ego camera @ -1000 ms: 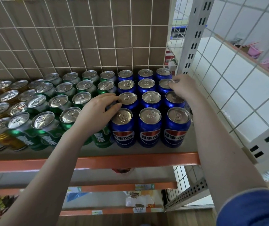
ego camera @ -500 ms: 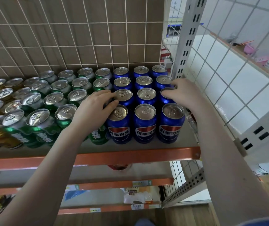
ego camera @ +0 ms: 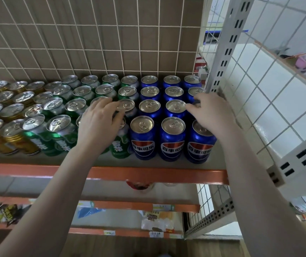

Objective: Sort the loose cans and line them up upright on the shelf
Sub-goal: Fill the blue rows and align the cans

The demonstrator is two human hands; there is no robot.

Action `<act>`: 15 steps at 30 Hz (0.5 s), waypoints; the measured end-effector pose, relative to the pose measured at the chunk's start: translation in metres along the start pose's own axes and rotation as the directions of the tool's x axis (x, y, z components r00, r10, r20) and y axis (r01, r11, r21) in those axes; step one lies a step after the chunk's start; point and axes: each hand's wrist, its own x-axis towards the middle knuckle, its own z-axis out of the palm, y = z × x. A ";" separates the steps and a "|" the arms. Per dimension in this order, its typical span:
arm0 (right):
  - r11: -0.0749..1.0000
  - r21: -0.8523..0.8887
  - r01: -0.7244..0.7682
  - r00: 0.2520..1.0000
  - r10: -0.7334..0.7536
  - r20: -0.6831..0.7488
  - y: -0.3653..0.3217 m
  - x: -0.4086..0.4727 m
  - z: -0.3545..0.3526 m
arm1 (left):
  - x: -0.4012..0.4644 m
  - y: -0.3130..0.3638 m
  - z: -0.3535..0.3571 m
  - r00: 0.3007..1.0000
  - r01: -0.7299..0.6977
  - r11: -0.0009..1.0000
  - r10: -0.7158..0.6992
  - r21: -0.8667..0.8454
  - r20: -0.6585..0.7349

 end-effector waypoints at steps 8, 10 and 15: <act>0.970 0.034 0.242 0.970 -0.242 -0.003 -0.079 -0.014 0.002 | -0.017 -0.064 -0.034 0.986 0.168 0.984 -0.167 0.053 -0.017; 0.949 0.055 0.310 0.950 -0.311 0.009 -0.109 -0.021 0.011 | -0.019 -0.090 -0.041 0.983 0.184 0.981 -0.184 0.056 -0.016; 0.936 0.023 0.350 0.934 -0.351 0.061 -0.182 -0.033 0.042 | -0.020 -0.158 -0.055 0.990 0.138 0.989 -0.138 0.045 0.006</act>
